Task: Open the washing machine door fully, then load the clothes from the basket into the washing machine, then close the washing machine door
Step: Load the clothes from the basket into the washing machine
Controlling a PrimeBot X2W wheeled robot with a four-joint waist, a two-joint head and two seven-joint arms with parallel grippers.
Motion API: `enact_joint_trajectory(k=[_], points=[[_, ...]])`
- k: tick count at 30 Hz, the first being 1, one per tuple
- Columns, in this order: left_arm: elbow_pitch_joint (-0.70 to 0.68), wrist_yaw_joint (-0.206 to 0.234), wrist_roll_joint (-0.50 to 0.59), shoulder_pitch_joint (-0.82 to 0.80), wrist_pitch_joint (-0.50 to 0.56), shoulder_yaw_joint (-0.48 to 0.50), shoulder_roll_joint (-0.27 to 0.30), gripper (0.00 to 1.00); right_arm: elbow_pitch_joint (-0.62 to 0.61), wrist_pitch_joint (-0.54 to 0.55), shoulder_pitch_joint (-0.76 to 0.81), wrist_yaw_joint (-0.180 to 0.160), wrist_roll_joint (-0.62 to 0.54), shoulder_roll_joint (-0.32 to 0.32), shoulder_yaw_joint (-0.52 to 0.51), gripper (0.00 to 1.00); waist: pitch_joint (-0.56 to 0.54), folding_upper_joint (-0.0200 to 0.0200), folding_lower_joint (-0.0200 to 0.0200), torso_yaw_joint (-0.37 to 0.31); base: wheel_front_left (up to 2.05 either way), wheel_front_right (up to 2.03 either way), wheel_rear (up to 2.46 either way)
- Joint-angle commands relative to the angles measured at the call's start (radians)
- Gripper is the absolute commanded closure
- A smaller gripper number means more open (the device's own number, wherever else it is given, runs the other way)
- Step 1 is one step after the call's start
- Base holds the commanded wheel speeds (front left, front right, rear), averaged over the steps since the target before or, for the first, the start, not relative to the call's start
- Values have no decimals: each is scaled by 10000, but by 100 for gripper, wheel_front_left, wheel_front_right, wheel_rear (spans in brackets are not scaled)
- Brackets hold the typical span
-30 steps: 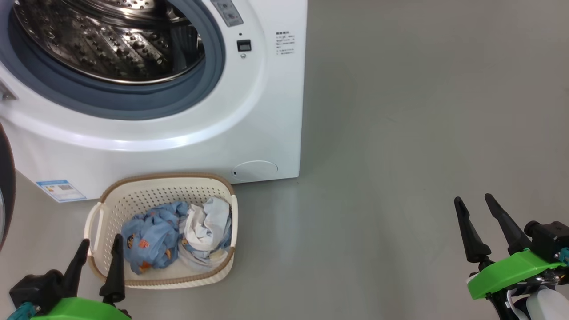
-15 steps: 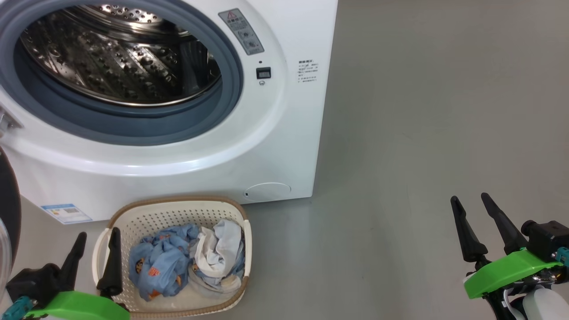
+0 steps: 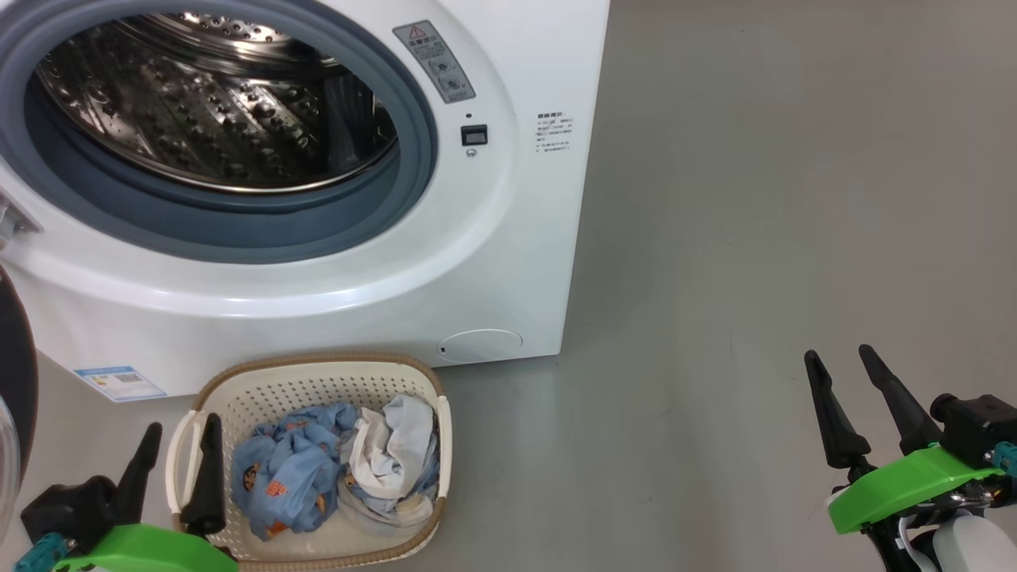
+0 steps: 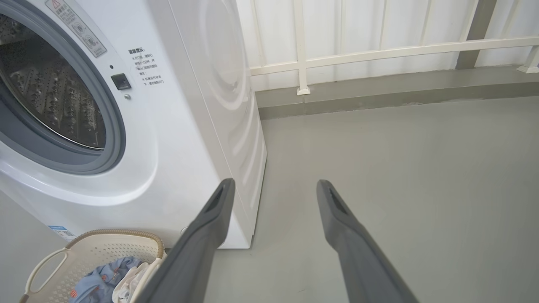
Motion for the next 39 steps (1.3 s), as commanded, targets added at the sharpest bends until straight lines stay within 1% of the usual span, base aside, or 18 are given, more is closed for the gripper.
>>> enact_joint_trajectory(k=[1, 10, 16, 22, 39], points=[[-130, -15, 62, -300, -63, 346, 223, 0, -257, -120, -179, 17, -15, -117, 210, 0, -4, -1, 0, 5, 0, 0, 0], [258, -15, 24, -230, -63, 240, -6, 0, -350, -120, -199, 17, -34, -16, 245, 0, 224, -1, 0, -14, 0, 0, 0], [930, -15, -41, -461, -63, -8, -82, 0, -502, -120, -313, 17, -89, 156, 223, 0, 705, -1, 0, -118, 0, 0, 0], [1561, -15, -92, -926, -63, -337, -13, 0, -598, -120, -481, 17, -136, 279, 193, 0, 1251, -1, 0, -210, 0, 0, 0], [4482, -15, -1127, -3867, -63, -1892, 610, 0, -920, -120, -1773, 17, -328, 670, 172, 0, 3763, -1, 0, -478, 0, 0, 0]])
